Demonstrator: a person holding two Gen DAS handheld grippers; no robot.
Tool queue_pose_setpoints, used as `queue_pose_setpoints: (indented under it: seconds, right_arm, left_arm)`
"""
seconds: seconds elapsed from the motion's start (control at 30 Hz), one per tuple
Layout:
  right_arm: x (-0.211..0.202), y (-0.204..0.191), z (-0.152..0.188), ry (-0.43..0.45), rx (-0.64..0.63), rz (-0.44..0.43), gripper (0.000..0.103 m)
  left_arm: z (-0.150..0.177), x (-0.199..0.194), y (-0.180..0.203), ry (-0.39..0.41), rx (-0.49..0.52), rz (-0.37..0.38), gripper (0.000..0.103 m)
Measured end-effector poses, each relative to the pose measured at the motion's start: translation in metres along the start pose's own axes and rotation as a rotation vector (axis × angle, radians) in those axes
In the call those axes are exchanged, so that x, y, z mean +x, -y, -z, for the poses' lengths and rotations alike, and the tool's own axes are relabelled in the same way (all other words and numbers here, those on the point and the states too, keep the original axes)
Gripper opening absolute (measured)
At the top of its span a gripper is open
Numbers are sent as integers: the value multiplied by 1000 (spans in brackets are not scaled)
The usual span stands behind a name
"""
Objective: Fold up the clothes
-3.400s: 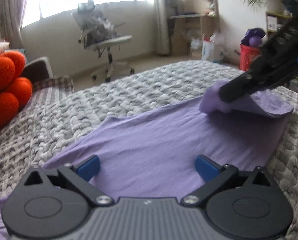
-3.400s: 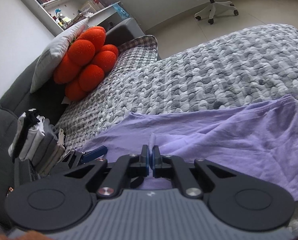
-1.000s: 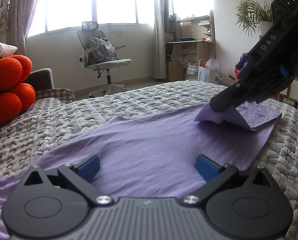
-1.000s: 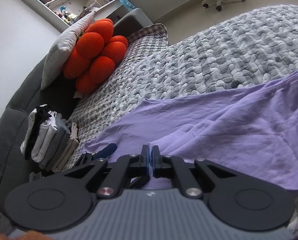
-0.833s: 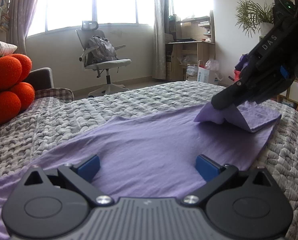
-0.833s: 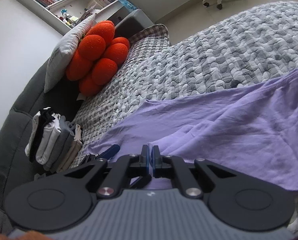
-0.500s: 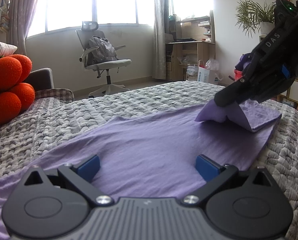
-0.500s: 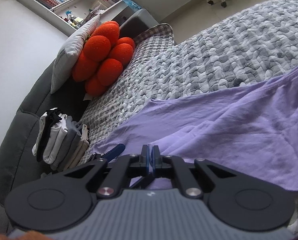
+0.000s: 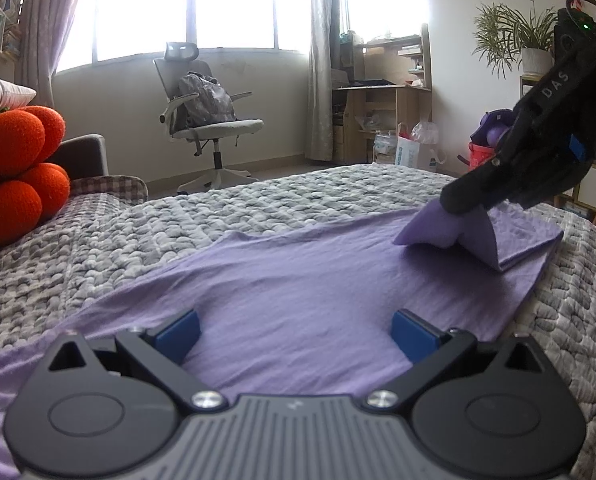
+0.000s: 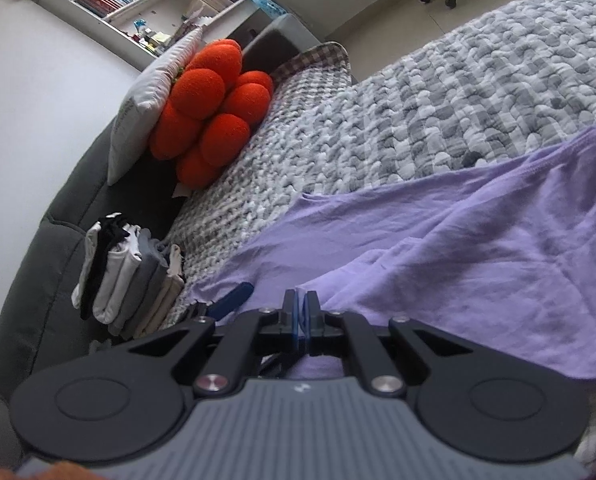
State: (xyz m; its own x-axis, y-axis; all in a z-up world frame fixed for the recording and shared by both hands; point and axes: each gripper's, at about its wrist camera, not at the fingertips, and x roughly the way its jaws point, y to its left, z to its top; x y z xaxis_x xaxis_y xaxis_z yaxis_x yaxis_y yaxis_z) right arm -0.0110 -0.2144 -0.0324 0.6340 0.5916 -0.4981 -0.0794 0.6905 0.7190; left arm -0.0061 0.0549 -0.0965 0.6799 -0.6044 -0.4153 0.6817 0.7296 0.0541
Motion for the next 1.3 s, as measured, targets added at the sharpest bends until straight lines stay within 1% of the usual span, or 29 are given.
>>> queue_pose_setpoints:
  seconds: [0.23, 0.33, 0.4, 0.43, 0.57, 0.63, 0.67, 0.7, 0.8, 0.9, 0.97, 1.0, 1.03, 1.13, 1.17, 1.2, 1.3]
  right_arm:
    - [-4, 2, 0, -5, 11, -16, 4]
    - [-8, 2, 0, -10, 4, -24, 4]
    - [-10, 3, 0, -10, 3, -31, 4]
    - [-11, 4, 0, -9, 4, -35, 4]
    - [-12, 4, 0, -6, 13, -41, 5]
    - [-11, 4, 0, -7, 15, -41, 5]
    - [-11, 4, 0, -8, 14, -41, 5]
    - [-11, 4, 0, -9, 14, -41, 5]
    - [-11, 4, 0, -12, 15, -40, 5]
    - [-11, 4, 0, -15, 17, -41, 5]
    - [-10, 4, 1, -16, 14, -42, 5]
    - [-10, 3, 1, -17, 10, -43, 5]
    - [-10, 2, 1, -18, 6, -45, 5]
    - [-9, -2, 4, -23, -16, -48, 5]
    - [-9, -3, 5, -27, -27, -45, 5]
    - [-8, -5, 6, -31, -38, -43, 5]
    - [-6, -8, 9, -41, -65, -35, 5]
  left_arm:
    - [-5, -11, -1, -23, 3, 5, 103]
    - [-11, -19, -5, -14, -42, -1, 103]
    - [-18, -25, -5, -8, -51, -14, 103]
    - [-23, -27, -4, -18, -44, -20, 103]
    - [-39, -28, 1, -98, -30, -31, 103]
    - [-42, -30, 1, -107, -47, -30, 103]
    - [-42, -32, 0, -104, -66, -42, 103]
    - [-43, -34, -1, -99, -86, -55, 103]
    - [-46, -43, -8, -54, -197, -102, 103]
    - [-52, -48, -11, -61, -301, -228, 103]
    - [-58, -48, -8, -89, -304, -349, 103]
    - [-60, -48, -6, -96, -298, -389, 103]
    - [-62, -48, -5, -98, -300, -406, 103]
    - [-69, -44, -9, -157, -374, -384, 103]
    - [-71, -42, -11, -183, -406, -358, 103]
    - [-73, -42, -13, -198, -437, -323, 103]
    - [-76, -39, -18, -207, -538, -194, 103]
